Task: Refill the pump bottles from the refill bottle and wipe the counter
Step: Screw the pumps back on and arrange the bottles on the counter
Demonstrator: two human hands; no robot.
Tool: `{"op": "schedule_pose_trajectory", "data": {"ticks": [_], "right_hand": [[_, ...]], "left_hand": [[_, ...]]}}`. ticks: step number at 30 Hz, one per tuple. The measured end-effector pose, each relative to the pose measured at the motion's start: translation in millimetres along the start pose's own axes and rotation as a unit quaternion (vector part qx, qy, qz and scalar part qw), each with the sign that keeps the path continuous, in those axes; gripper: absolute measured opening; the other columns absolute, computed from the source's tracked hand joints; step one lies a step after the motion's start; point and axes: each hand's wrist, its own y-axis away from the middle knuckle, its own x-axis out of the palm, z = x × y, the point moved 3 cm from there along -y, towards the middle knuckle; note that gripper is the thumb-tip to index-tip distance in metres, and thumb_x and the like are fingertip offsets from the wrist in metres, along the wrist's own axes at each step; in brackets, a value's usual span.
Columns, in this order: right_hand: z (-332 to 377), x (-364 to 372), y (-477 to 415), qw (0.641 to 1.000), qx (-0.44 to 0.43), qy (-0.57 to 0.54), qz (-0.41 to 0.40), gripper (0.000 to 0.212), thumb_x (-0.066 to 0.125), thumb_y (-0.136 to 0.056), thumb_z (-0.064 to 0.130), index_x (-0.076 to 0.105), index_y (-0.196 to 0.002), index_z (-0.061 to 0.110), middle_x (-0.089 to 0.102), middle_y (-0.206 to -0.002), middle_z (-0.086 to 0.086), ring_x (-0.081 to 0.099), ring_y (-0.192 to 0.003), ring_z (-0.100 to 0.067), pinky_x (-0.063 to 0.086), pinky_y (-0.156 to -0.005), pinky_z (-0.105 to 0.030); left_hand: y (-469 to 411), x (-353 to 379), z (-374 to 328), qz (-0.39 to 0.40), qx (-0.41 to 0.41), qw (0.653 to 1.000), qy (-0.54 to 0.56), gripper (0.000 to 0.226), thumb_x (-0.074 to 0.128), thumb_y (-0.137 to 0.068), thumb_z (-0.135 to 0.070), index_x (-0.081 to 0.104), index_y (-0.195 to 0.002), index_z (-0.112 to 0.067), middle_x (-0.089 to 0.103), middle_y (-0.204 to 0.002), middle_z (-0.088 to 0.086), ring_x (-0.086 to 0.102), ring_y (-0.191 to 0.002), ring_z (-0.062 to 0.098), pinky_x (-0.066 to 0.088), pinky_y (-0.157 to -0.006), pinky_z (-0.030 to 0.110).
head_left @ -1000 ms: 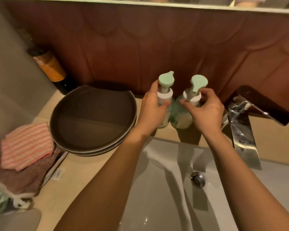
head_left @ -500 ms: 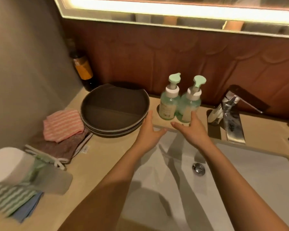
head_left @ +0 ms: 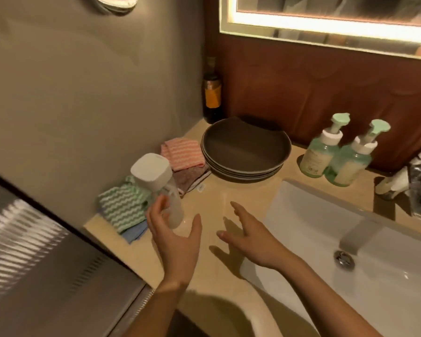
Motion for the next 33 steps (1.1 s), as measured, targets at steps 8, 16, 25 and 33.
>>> {"op": "schedule_pose_trajectory", "data": {"ticks": [8,16,25,33], "right_hand": [[43,60,-18,0.991,-0.087,0.038,0.092,0.090,0.064,-0.086,0.037,0.003,-0.151,0.019,0.013,-0.157,0.001,0.019,-0.141,-0.013,0.019,-0.101,-0.015],[27,66,-19,0.992,-0.047,0.036,0.108,0.096,0.062,-0.088,0.036,-0.009,-0.149,0.020,0.010,-0.158,-0.002,0.022,-0.141,-0.018,0.025,-0.102,-0.020],[-17,23,-21,0.999,0.012,-0.025,0.026,0.097,0.062,-0.088,0.032,-0.014,-0.147,0.026,0.031,-0.151,-0.009,0.051,-0.121,-0.028,0.044,-0.096,-0.031],[-40,-12,-39,0.995,0.081,-0.049,0.009,0.090,0.060,-0.089,0.037,-0.006,-0.149,0.027,0.015,-0.157,-0.002,0.030,-0.139,-0.023,0.036,-0.104,-0.030]], "left_hand": [[-54,-26,30,0.029,-0.178,0.983,0.023,0.101,0.079,-0.072,-0.010,0.015,-0.148,-0.027,0.028,-0.151,0.000,0.029,-0.136,0.016,0.032,-0.105,0.035],[-59,14,52,0.117,-0.230,0.961,0.102,0.063,0.082,-0.046,-0.047,0.053,-0.102,-0.051,0.061,-0.119,-0.013,0.057,-0.114,0.016,0.049,-0.093,0.051],[-35,107,23,0.205,-0.198,0.957,0.048,0.067,0.083,-0.064,-0.033,0.046,-0.120,-0.041,0.056,-0.124,-0.017,0.049,-0.120,0.015,0.043,-0.101,0.044],[-39,143,12,0.237,-0.185,0.954,0.014,0.063,0.080,-0.066,-0.040,0.039,-0.113,-0.052,0.053,-0.126,-0.016,0.049,-0.122,0.018,0.044,-0.100,0.047]]}}
